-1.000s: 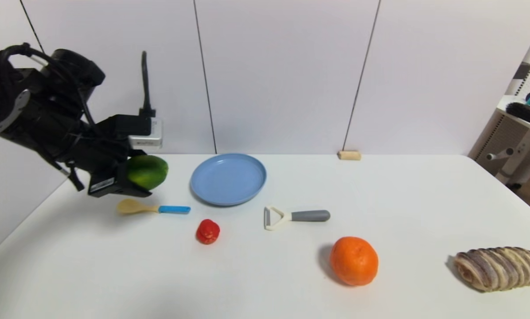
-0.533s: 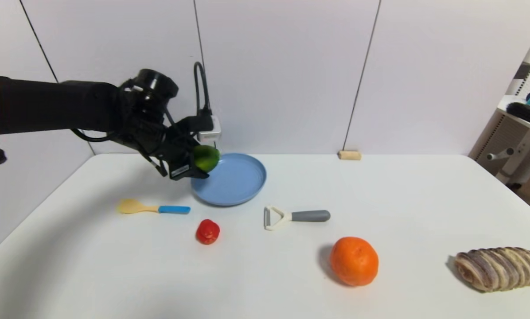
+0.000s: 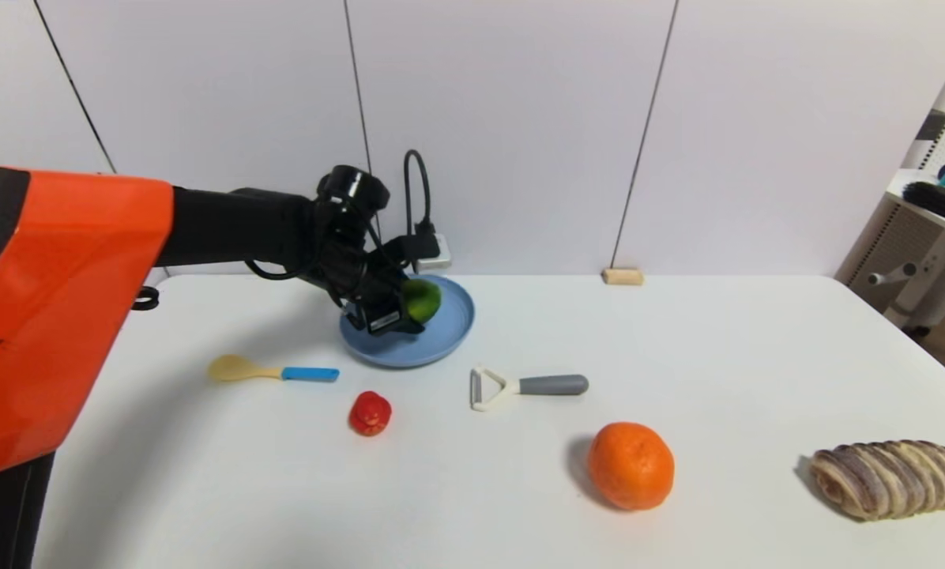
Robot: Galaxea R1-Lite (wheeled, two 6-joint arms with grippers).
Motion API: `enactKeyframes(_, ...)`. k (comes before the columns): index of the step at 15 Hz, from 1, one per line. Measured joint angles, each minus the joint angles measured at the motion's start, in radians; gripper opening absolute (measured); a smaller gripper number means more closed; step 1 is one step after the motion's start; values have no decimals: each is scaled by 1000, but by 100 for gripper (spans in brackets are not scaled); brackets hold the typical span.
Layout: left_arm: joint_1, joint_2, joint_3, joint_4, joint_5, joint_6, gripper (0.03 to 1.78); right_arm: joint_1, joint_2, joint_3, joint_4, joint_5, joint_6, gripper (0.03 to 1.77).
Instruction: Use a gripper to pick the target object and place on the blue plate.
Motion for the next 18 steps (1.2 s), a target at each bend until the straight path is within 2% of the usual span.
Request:
enactKeyframes(5,-4,60,-43,0,7,-21,107,0,0,0,0,1,0,170)
enactKeyframes(9,-5,78,-64,-1,7,-23,131,0,0,0,0,0,0,170)
enactKeyframes(15,-4,38,-68,13,6,-18,151,0,0,0,0,1,0,170)
enactKeyframes(18,-4,-63,-32,93,6,-19,157,0,0,0,0,0,0,170)
